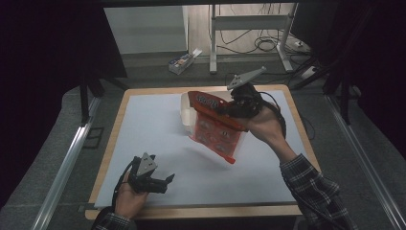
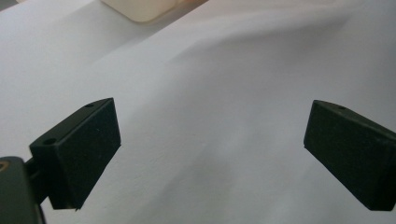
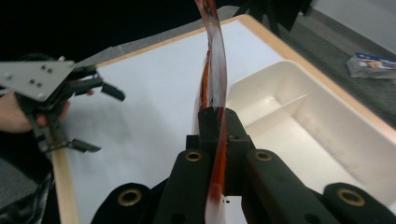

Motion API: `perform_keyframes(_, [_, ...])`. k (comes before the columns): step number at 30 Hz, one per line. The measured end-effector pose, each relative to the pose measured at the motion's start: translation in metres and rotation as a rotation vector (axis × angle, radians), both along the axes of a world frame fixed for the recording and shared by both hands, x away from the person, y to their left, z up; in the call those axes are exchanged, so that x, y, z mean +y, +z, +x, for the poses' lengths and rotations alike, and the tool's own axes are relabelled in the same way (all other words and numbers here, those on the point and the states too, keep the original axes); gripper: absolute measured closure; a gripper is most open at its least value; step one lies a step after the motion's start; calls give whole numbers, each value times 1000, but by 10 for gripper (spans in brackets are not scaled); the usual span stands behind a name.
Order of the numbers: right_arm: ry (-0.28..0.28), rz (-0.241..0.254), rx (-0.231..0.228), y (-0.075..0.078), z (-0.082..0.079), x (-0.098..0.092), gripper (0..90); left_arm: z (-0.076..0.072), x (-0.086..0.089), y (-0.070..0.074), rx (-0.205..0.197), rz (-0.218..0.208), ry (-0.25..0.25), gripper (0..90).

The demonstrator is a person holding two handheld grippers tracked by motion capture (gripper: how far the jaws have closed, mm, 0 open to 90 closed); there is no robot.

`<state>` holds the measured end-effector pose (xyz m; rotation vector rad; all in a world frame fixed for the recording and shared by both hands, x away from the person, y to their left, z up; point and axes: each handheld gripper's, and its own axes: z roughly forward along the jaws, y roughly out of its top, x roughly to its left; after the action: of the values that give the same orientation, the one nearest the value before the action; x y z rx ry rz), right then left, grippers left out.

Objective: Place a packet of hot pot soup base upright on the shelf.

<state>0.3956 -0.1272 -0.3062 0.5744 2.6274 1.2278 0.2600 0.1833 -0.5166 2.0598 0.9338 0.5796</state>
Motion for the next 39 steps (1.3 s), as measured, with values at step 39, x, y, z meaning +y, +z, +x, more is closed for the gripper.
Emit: perform_keyframes(39, [-152,-20,-69,51,108,0,893,2,0,-3,16,-1,-50,38])
